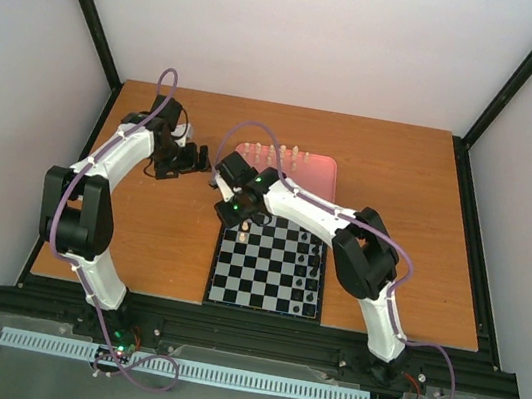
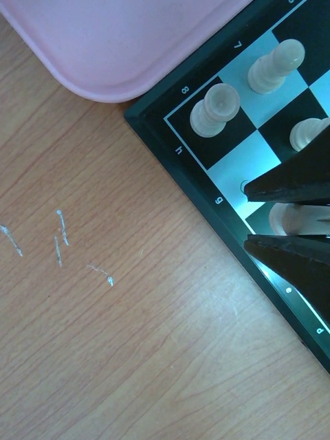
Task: Set up the chess pieces on the board
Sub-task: Place the chess piece on the chessboard.
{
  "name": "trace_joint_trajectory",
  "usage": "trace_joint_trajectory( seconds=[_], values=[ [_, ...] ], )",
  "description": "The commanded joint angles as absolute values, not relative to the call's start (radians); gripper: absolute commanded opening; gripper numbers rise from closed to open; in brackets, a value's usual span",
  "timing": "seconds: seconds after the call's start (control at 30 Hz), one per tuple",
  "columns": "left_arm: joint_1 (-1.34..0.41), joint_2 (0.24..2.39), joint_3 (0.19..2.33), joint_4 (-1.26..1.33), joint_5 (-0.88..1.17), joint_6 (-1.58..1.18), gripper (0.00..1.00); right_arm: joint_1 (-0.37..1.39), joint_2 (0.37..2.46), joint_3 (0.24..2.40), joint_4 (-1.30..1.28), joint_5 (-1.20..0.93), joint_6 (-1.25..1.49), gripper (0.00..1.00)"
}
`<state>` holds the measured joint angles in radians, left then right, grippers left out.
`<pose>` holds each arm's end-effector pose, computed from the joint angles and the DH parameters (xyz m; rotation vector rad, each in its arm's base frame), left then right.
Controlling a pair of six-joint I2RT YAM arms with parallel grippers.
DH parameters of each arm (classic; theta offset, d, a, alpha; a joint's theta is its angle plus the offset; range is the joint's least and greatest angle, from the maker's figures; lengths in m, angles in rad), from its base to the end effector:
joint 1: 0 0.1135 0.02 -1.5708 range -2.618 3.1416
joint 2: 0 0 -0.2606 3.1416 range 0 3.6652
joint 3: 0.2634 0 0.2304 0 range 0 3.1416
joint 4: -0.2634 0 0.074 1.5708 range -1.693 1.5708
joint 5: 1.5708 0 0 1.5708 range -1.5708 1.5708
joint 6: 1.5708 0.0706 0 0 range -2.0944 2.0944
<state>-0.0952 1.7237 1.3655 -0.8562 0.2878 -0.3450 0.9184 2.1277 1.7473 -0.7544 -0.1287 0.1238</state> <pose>0.3351 -0.0521 0.2165 -0.2776 2.8006 -0.5085 0.2644 0.3610 0.1773 -1.1162 2.5572 0.4636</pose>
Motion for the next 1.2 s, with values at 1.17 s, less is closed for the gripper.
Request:
trace_joint_trajectory(
  seconds=[1.17],
  values=[
    [-0.087,1.724,1.369,-0.829,0.295,-0.354,1.0,0.9,2.182,1.71,-0.673,-0.082,0.112,0.03]
  ],
)
